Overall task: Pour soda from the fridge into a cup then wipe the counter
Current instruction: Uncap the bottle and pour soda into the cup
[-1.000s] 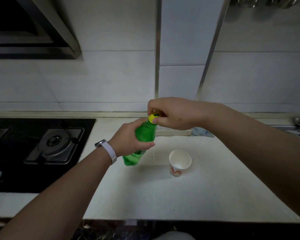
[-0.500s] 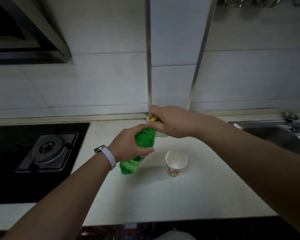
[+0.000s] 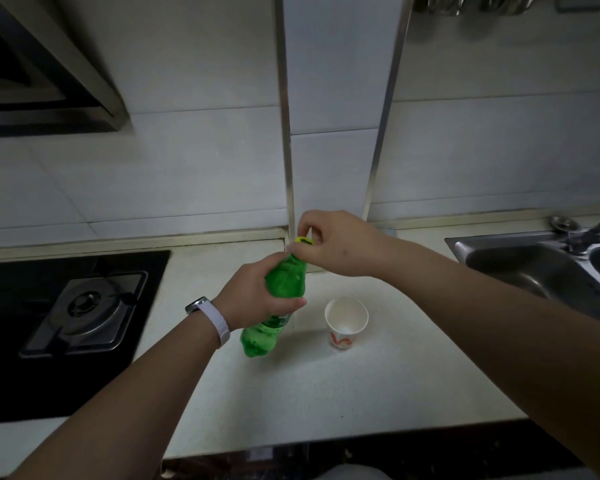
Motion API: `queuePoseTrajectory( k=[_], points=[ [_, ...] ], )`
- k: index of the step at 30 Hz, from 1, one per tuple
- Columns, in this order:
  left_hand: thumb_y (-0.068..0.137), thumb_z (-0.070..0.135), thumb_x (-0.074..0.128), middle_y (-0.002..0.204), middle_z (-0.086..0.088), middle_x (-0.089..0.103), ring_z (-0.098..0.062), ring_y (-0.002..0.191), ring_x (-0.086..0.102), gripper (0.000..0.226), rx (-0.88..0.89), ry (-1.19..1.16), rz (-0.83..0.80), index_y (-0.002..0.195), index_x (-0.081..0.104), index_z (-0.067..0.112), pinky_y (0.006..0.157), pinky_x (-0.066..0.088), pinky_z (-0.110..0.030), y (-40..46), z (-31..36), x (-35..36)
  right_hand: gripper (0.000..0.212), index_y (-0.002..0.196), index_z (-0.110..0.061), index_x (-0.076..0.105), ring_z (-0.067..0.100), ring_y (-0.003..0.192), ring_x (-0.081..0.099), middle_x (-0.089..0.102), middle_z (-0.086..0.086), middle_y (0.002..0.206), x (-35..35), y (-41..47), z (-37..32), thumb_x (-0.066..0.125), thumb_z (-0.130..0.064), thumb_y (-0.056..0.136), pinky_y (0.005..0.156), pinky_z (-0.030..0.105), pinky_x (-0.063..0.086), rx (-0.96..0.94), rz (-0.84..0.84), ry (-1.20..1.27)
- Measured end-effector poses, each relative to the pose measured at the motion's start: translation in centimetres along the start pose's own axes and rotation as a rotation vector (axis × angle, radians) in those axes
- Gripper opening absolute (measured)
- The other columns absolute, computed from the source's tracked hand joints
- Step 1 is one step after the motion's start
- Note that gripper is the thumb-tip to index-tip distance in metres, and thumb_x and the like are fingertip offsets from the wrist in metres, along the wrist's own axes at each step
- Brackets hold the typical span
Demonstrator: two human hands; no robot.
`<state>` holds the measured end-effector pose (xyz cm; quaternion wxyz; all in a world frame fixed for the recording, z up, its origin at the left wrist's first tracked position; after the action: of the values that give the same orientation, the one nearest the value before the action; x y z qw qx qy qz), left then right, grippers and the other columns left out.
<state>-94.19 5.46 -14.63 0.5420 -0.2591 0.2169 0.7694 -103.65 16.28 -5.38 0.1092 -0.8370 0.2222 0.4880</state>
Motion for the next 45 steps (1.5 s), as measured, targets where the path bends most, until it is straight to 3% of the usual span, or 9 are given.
queuePoseTrajectory(
  k=[3, 5, 8, 11, 20, 25, 28, 36, 45],
  points=[
    [0.055, 0.063, 0.078, 0.112, 0.008, 0.069, -0.008, 0.1, 0.065, 0.088, -0.005, -0.003, 0.001, 0.132, 0.053, 0.03, 0.086, 0.056, -0.035, -0.2, -0.3, 0.1, 0.042, 0.123, -0.028, 0.05, 0.003, 0.073, 0.051, 0.053, -0.007, 0.1, 0.2, -0.6, -0.3, 0.062, -0.036, 0.084, 0.061, 0.021, 0.038, -0.05, -0.065, 0.062],
    [0.059, 0.056, 0.083, 0.111, 0.009, 0.069, -0.006, 0.099, 0.065, 0.082, -0.002, -0.009, 0.009, 0.131, 0.054, 0.032, 0.086, 0.056, -0.032, -0.3, -0.2, 0.1, 0.054, 0.133, -0.029, 0.042, 0.001, 0.075, 0.049, 0.049, -0.007, 0.106, 0.2, -0.7, -0.2, 0.058, -0.05, 0.087, 0.061, 0.02, 0.036, -0.017, -0.053, 0.045],
    [0.066, 0.04, 0.087, 0.111, 0.01, 0.068, 0.0, 0.099, 0.063, 0.077, 0.007, -0.026, 0.006, 0.134, 0.051, 0.035, 0.088, 0.053, -0.026, -0.1, 0.0, -0.1, 0.053, 0.116, -0.026, 0.049, 0.007, 0.073, 0.054, 0.057, -0.007, 0.085, 0.5, -0.5, 0.1, 0.045, -0.07, 0.086, 0.058, 0.028, 0.037, 0.063, -0.024, -0.049],
    [0.06, 0.054, 0.083, 0.111, 0.009, 0.068, -0.005, 0.099, 0.065, 0.083, 0.009, -0.007, -0.01, 0.133, 0.053, 0.03, 0.087, 0.055, -0.032, -0.1, 0.1, -0.2, 0.032, 0.1, -0.026, 0.056, 0.012, 0.071, 0.057, 0.058, -0.007, 0.078, 0.5, -0.5, -0.4, 0.051, -0.055, 0.089, 0.056, 0.029, 0.039, 0.044, 0.02, -0.01],
    [0.055, 0.064, 0.077, 0.112, 0.009, 0.068, -0.006, 0.099, 0.065, 0.09, 0.017, 0.025, -0.038, 0.136, 0.049, 0.036, 0.087, 0.056, -0.033, -0.1, -0.6, -0.6, 0.037, 0.1, -0.026, 0.058, 0.01, 0.07, 0.055, 0.056, -0.009, 0.076, 0.5, -0.3, -1.0, 0.05, -0.06, 0.089, 0.057, 0.029, 0.038, 0.04, 0.026, -0.075],
    [0.058, 0.058, 0.081, 0.109, 0.01, 0.069, -0.007, 0.097, 0.065, 0.081, 0.024, 0.012, -0.034, 0.131, 0.053, 0.034, 0.085, 0.056, -0.035, -0.2, -1.0, -0.6, 0.041, 0.122, -0.033, 0.053, 0.007, 0.079, 0.056, 0.058, -0.009, 0.094, 1.0, -0.4, -1.3, 0.057, -0.051, 0.086, 0.068, 0.029, 0.048, 0.018, -0.046, -0.028],
    [0.065, 0.047, 0.085, 0.114, 0.008, 0.068, -0.007, 0.099, 0.065, 0.082, 0.032, 0.025, -0.042, 0.137, 0.049, 0.034, 0.085, 0.055, -0.03, -0.1, -1.1, -0.4, 0.037, 0.104, -0.029, 0.058, 0.005, 0.072, 0.054, 0.058, -0.01, 0.083, 1.3, 0.1, -0.9, 0.053, -0.061, 0.087, 0.06, 0.029, 0.043, 0.032, -0.019, -0.082],
    [0.053, 0.067, 0.074, 0.111, 0.007, 0.069, -0.009, 0.098, 0.066, 0.093, 0.001, 0.022, -0.027, 0.133, 0.053, 0.028, 0.086, 0.055, -0.033, 0.1, -1.2, 0.4, 0.026, 0.115, -0.027, 0.06, 0.0, 0.075, 0.052, 0.057, -0.011, 0.095, 0.1, -0.4, -0.7, 0.059, -0.035, 0.09, 0.063, 0.02, 0.041, -0.073, 0.065, 0.045],
    [0.065, 0.045, 0.086, 0.106, 0.005, 0.069, -0.016, 0.095, 0.066, 0.074, -0.065, 0.092, 0.094, 0.129, 0.054, 0.03, 0.084, 0.055, -0.034, 0.6, 0.4, 1.8, 0.022, 0.112, -0.028, 0.059, 0.002, 0.071, 0.053, 0.057, -0.013, 0.089, -1.7, -1.9, 4.5, 0.057, -0.037, 0.092, 0.057, 0.016, 0.037, -0.018, 0.087, 0.126]
  ],
)
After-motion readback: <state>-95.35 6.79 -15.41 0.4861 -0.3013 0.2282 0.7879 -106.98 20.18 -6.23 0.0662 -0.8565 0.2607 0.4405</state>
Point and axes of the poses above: each hand's wrist, its own y-axis towards the middle knuckle, its own x-axis out of the palm, z = x × y, the point moved 7 cm from there along y, towards the middle knuckle
